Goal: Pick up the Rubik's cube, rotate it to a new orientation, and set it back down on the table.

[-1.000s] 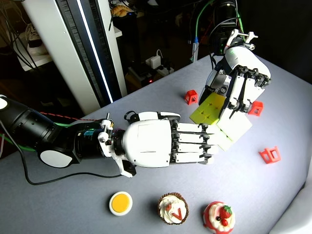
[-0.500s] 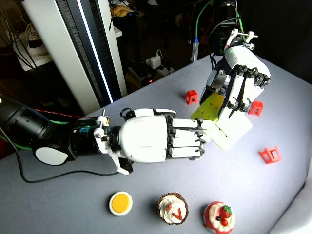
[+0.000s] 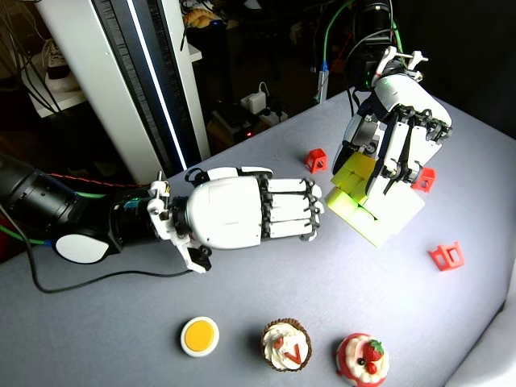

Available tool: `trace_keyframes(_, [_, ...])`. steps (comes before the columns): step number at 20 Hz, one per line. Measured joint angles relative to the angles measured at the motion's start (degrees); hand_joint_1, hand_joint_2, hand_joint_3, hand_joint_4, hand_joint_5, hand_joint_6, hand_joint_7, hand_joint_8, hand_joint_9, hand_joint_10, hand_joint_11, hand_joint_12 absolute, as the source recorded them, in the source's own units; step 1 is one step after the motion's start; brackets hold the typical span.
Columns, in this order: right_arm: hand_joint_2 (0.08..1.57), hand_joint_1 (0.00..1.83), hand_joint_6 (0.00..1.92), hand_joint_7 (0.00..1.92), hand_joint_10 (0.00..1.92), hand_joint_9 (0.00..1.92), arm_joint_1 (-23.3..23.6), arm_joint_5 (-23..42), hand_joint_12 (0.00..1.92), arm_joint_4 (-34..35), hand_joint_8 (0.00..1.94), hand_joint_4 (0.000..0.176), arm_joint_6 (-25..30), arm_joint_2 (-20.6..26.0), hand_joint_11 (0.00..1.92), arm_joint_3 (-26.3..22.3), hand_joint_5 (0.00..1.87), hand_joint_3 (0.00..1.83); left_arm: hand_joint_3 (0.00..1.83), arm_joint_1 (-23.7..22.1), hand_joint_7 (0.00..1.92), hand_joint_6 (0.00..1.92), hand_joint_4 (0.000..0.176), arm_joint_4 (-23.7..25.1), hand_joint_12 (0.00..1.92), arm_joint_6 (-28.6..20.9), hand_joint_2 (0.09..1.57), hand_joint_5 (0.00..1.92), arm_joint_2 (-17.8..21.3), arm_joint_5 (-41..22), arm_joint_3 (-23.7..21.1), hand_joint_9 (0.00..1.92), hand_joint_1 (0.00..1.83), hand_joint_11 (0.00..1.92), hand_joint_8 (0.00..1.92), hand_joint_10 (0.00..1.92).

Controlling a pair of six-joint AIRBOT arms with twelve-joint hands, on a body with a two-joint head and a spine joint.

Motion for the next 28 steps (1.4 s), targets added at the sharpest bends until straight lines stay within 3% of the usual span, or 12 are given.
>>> trace_keyframes(2, [1.42,0.00,0.73,0.12,1.22,0.00,-0.66,-0.07,1.50,-0.20,0.75,0.000,0.00,-0.09,0.00,0.02,0.02,0.00,1.21,0.00,1.43,1.92,0.000,-0.20,1.92,0.02,0.55,1.25,0.00,-0.09,0.00,1.52,1.57,1.62,1.92,1.92])
trace_keyframes(7, [1.43,0.00,0.72,0.18,1.26,0.06,-0.81,0.31,1.73,-0.66,0.71,0.000,-0.02,-0.42,0.00,0.11,0.08,0.00,1.18,0.00,1.44,1.92,0.000,-0.46,1.92,0.07,0.54,1.31,0.00,-0.13,0.00,1.53,1.66,1.65,1.92,1.92])
trace_keyframes(10, [1.41,0.00,0.76,0.28,1.21,0.13,-0.79,0.48,1.67,-1.53,0.66,0.000,-0.02,0.70,0.00,-2.08,0.14,0.00,1.19,0.02,1.45,1.92,0.000,-0.87,1.92,0.26,0.55,1.29,0.00,-0.11,0.00,1.53,1.64,1.63,1.92,1.92])
trace_keyframes(12, [1.42,0.00,0.73,0.21,1.23,0.01,-0.79,2.03,1.62,-2.51,0.59,0.000,0.00,2.29,0.00,-2.93,0.10,0.00,1.18,0.13,1.42,1.92,0.000,-1.01,1.92,0.31,0.56,1.27,0.00,-0.04,0.00,1.49,1.59,1.58,1.92,1.92])
trace_keyframes(14, [1.41,0.00,0.54,0.06,0.91,0.00,-0.79,2.54,1.40,0.24,0.26,0.000,0.00,2.99,0.00,-2.91,0.01,0.00,1.10,0.20,1.31,1.92,0.000,-0.98,1.92,0.31,0.60,1.22,0.00,-0.07,0.00,1.37,1.52,1.46,1.92,1.92])
trace_keyframes(15, [1.42,0.00,0.41,0.03,0.67,0.00,-0.79,2.82,1.21,1.38,0.13,0.000,-0.02,3.06,0.00,-2.84,0.00,0.00,1.42,0.22,1.03,1.92,0.000,-1.01,1.92,0.35,0.57,1.18,0.00,-0.07,0.00,1.32,1.43,1.43,1.92,1.92])
trace_keyframes(16, [1.42,0.00,0.37,0.04,0.54,0.00,-0.79,3.08,1.07,1.40,0.08,0.000,-0.02,3.10,0.00,-2.80,0.00,0.00,1.49,0.26,0.97,1.92,0.000,-1.03,1.92,0.33,0.56,1.19,0.00,-0.07,0.00,1.30,1.41,1.42,1.92,1.92])
trace_keyframes(17, [1.43,0.00,0.31,0.04,0.37,0.00,-0.79,3.28,0.78,1.25,0.04,0.000,-0.02,3.10,0.00,-2.80,0.00,0.00,1.23,0.26,1.19,1.92,0.000,-1.01,1.92,0.33,0.59,1.21,0.00,-0.04,0.00,1.34,1.51,1.44,1.92,1.92])
trace_keyframes(19, [1.42,0.00,0.04,0.01,0.05,0.00,-0.79,3.85,0.09,0.83,0.00,0.000,0.00,3.10,0.00,-2.82,0.00,0.00,1.06,0.33,1.33,1.92,0.000,-0.98,1.92,0.33,0.65,1.24,0.00,-0.04,0.00,1.40,1.53,1.49,1.92,1.92])
trace_keyframes(25, [1.40,0.00,0.00,0.00,0.00,0.00,-0.72,4.37,0.00,2.23,0.00,0.000,-0.02,3.43,0.00,-2.60,0.00,0.00,1.08,0.33,1.36,1.92,0.000,-0.87,1.92,0.50,0.62,1.26,0.00,-0.07,0.00,1.43,1.54,1.52,1.92,1.92])
trace_keyframes(27, [1.40,0.00,0.01,0.01,0.00,0.01,-0.72,4.44,0.00,2.58,0.00,0.000,0.00,3.45,0.01,-1.99,0.03,0.00,1.01,0.33,1.33,1.92,0.000,-0.83,1.92,0.50,0.68,1.22,0.00,-0.09,0.00,1.37,1.50,1.40,1.92,1.92])
trace_keyframes(28, [1.41,0.00,0.02,0.00,0.00,0.00,-0.72,4.35,0.00,3.21,0.00,0.000,0.02,3.45,0.00,-1.77,0.04,0.00,1.04,0.33,1.34,1.92,0.000,-0.87,1.92,0.50,0.66,1.22,0.00,-0.09,0.00,1.40,1.55,1.47,1.92,1.92])
